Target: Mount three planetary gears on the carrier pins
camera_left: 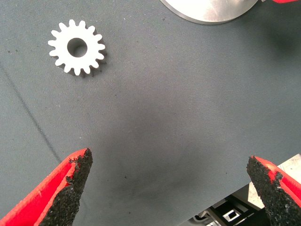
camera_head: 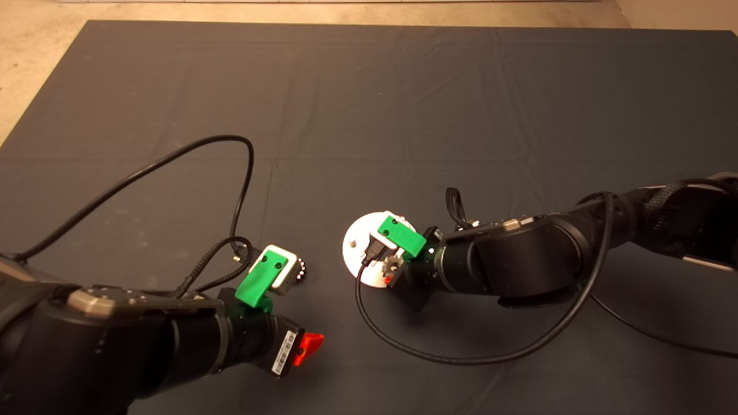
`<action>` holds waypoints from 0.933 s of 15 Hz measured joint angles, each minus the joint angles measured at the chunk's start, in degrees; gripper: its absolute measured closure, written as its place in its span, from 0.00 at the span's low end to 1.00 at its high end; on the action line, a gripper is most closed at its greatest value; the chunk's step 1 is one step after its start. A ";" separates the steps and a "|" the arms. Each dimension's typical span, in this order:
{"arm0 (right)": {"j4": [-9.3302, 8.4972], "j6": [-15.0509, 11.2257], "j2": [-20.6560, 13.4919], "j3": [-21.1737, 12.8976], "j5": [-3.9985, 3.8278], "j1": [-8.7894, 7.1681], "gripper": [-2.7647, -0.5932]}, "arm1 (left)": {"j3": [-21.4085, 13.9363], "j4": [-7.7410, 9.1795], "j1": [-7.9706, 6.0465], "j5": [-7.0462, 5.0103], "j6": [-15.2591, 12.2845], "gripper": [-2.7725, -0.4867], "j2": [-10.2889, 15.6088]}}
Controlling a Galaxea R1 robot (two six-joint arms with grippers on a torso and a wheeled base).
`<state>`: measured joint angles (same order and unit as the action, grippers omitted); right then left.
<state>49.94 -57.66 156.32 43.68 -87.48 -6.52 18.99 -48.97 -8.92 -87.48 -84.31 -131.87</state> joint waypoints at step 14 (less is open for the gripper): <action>0.11 0.19 -1.88 -0.63 1.40 0.00 0.85 | 0.00 -0.37 -0.02 -0.02 0.00 0.18 0.00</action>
<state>50.05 -57.47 154.44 43.05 -86.08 -6.52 18.99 -49.34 -8.95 -87.50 -84.31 -131.87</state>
